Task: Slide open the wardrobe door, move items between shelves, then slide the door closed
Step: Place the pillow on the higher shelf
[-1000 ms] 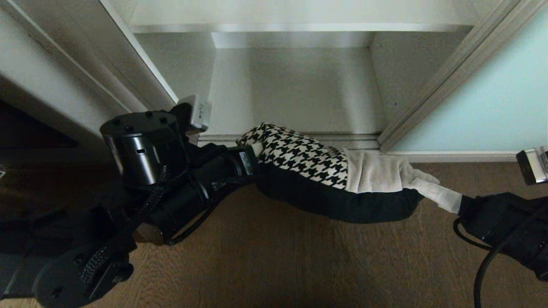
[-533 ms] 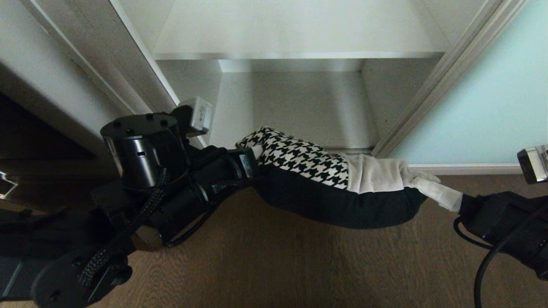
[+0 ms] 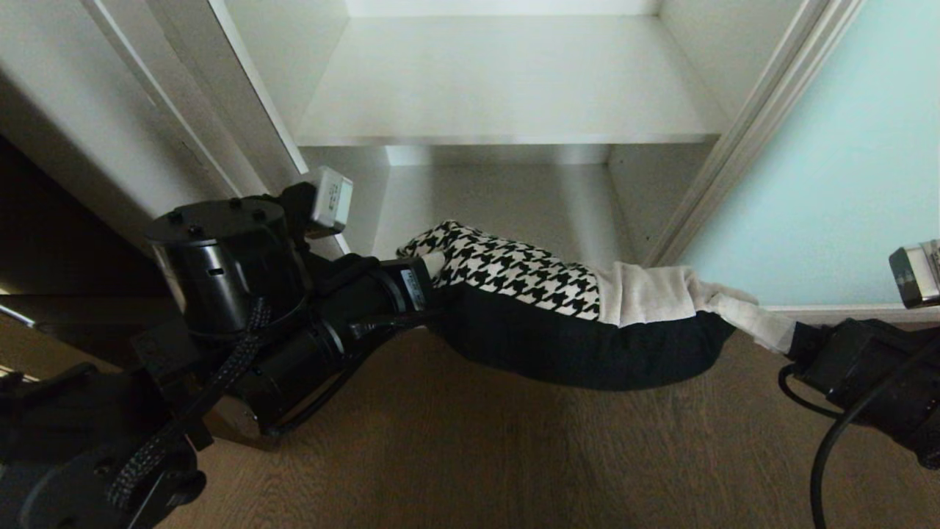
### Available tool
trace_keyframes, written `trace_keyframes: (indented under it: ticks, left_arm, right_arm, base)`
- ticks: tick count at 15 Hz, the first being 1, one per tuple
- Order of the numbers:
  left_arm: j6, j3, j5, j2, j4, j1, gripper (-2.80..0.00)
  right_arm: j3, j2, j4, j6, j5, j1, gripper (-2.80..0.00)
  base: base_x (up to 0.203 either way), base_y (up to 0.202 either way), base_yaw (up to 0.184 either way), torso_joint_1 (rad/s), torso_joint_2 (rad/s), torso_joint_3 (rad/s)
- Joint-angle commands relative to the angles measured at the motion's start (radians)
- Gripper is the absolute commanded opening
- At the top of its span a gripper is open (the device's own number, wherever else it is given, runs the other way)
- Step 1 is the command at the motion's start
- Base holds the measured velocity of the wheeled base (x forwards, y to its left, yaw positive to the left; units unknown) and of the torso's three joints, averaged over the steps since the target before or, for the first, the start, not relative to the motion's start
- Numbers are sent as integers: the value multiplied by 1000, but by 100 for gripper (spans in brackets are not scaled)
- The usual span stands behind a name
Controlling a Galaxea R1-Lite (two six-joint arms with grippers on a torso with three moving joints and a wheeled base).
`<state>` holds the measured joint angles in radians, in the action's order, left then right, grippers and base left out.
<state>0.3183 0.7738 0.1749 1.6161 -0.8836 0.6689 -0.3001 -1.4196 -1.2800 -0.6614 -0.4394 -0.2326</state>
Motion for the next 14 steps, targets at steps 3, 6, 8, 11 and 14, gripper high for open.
trace_keyframes:
  ticks: [3,6,8,11,14]
  left_arm:
    - [3,-11,2,-16,-8,0,-280]
    - [5,-10,0,-10,-9,0,-280]
    - [5,-7,-2,-10,-9,0,-280]
    - [4,-7,-3,-12,-9,0,-280]
    - [4,1,-8,-1,-9,1,-280]
  right_arm:
    - [-45,-12,49,-7,-6,47,-280]
    - [-48,-10,64,-6,-7,47,-280]
    - [-45,-12,64,-6,-9,47,-280]
    - [-45,-12,64,-6,-9,47,-280]
    - [-47,-15,65,-6,-9,47,-280]
  base:
    - [0,0,0,1,2,207]
    - [0,0,0,-1,5,204]
    - [0,0,0,6,3,203]
    - [0,0,0,4,3,203]
    - [0,0,0,-2,1,202]
